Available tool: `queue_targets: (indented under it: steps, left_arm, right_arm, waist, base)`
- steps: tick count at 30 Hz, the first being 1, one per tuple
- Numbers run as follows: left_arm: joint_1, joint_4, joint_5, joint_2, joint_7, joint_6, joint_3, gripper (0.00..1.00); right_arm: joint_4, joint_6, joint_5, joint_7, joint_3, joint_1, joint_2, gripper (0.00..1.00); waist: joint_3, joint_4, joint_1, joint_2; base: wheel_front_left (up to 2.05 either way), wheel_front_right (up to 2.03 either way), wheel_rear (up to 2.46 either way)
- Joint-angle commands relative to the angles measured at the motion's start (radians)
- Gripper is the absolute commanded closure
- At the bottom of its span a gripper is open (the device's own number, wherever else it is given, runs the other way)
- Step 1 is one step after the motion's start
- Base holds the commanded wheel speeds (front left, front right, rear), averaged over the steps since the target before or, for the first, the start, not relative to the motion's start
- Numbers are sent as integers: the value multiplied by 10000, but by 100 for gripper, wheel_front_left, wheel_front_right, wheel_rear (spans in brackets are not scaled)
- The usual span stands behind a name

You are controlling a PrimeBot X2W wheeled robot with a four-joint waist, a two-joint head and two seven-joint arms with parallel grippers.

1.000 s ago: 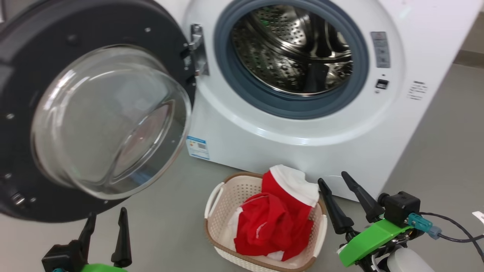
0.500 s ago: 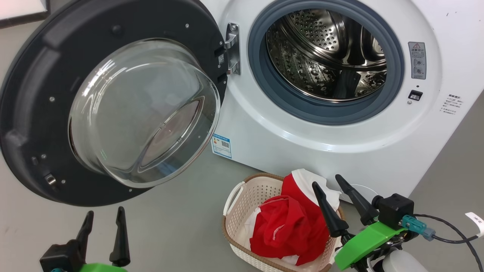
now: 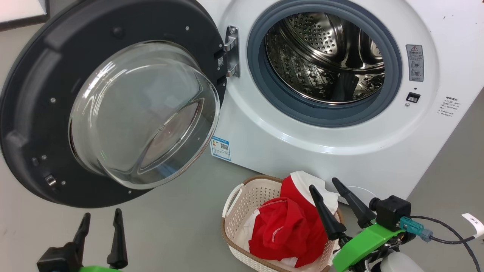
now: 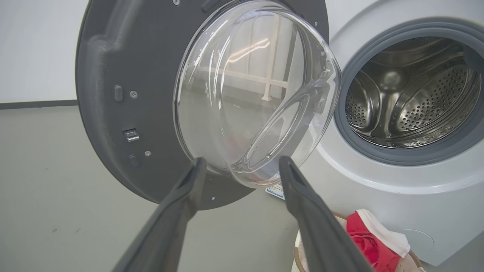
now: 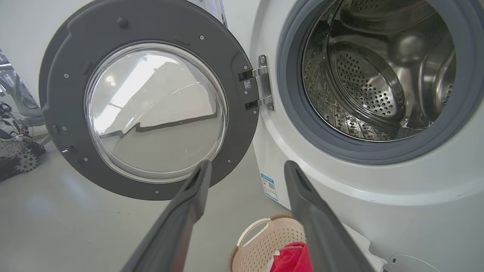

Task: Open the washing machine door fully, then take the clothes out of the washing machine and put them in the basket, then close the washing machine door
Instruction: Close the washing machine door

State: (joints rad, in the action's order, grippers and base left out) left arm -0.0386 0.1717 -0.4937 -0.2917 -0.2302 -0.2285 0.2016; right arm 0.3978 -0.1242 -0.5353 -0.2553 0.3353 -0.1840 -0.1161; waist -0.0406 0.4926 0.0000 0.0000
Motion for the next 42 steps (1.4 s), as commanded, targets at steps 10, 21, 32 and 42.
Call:
queue_targets:
  steps: [10, 21, 32, 42]
  left_arm:
    - [-166, -416, 23, -336, 3, -125, -357, 0]
    - [-191, -725, 62, -515, -39, -173, -438, 0]
    - [-1599, -2660, -5, -1915, 653, 353, -1042, 100]
    - [-4689, -3257, -2341, -3161, 2392, 1253, -2673, 100]
  right_arm:
    - [-175, -65, -35, -65, 255, -177, -41, 0]
    - [-165, -65, -63, -65, 298, -205, -40, 0]
    - [-104, -65, -39, -65, 245, -340, -77, 0]
    - [-116, -65, -13, -65, 187, -423, -156, 0]
  waist:
    - [21, 30, 0, 0]
    - [47, 51, 0, 0]
    - [262, 159, 0, 0]
    - [399, 168, 0, 0]
  base:
    - [0, 0, 0]
    - [0, 0, 0]
    - [0, 0, 0]
    - [0, 0, 0]
